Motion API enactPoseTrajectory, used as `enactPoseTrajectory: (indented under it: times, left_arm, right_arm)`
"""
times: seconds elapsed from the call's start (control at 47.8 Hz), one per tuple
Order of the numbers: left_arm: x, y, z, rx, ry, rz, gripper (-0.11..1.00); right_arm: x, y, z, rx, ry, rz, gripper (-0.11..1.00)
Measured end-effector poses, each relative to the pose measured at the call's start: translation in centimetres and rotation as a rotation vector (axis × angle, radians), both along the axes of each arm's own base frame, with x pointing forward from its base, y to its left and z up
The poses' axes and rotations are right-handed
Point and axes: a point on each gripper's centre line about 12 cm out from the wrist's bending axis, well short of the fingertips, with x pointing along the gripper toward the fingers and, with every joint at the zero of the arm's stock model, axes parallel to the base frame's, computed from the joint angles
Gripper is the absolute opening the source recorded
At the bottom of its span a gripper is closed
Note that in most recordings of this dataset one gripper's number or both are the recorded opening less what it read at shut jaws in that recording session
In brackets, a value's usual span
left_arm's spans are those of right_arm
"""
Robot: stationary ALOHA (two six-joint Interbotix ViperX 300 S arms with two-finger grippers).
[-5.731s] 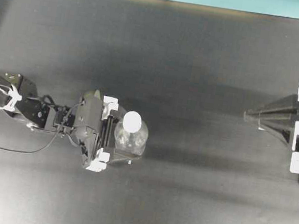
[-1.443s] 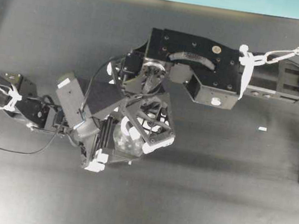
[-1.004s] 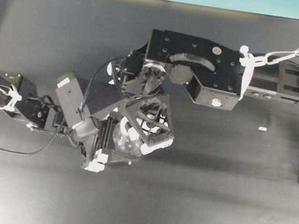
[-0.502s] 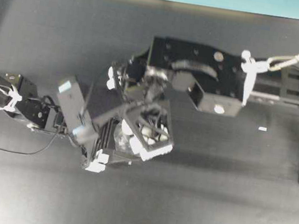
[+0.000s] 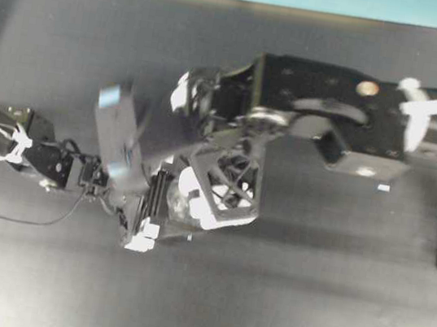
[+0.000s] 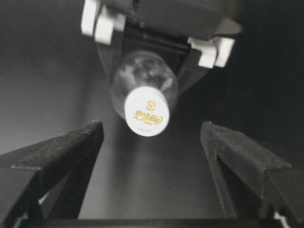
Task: Open the bottle cap by holding the bottle with the left arm and twisting the cap with the right arm.
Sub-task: 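Open the right gripper and rotate it back above the cap, then lower the right gripper and close on the white cap again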
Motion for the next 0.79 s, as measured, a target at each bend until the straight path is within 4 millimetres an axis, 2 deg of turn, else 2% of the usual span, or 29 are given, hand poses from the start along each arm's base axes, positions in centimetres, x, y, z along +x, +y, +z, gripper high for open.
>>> enactPoseTrajectory:
  times: [0.146,0.314,0.523,0.795]
  left_arm:
    - [0.0,-0.1,0.0,-0.001,0.002,-0.001,0.82]
    - [0.0,-0.1,0.0,-0.003,0.002,-0.001,0.82]
    - [0.0,-0.1,0.0,-0.003,0.002,-0.001,0.82]
    - [0.0,-0.2,0.0,-0.003,0.0,-0.004,0.82]
  right_arm:
    - [0.1,0.0,1.8,0.156,0.04,-0.377,0.79]
    - [-0.1,-0.4,1.8,0.226,0.155,-0.657,0.79]
    - [0.2,0.0,0.8,0.242,0.226,-0.79,0.79]
    - [1.5,0.1,-2.2,0.251,0.238,-0.808,0.79]
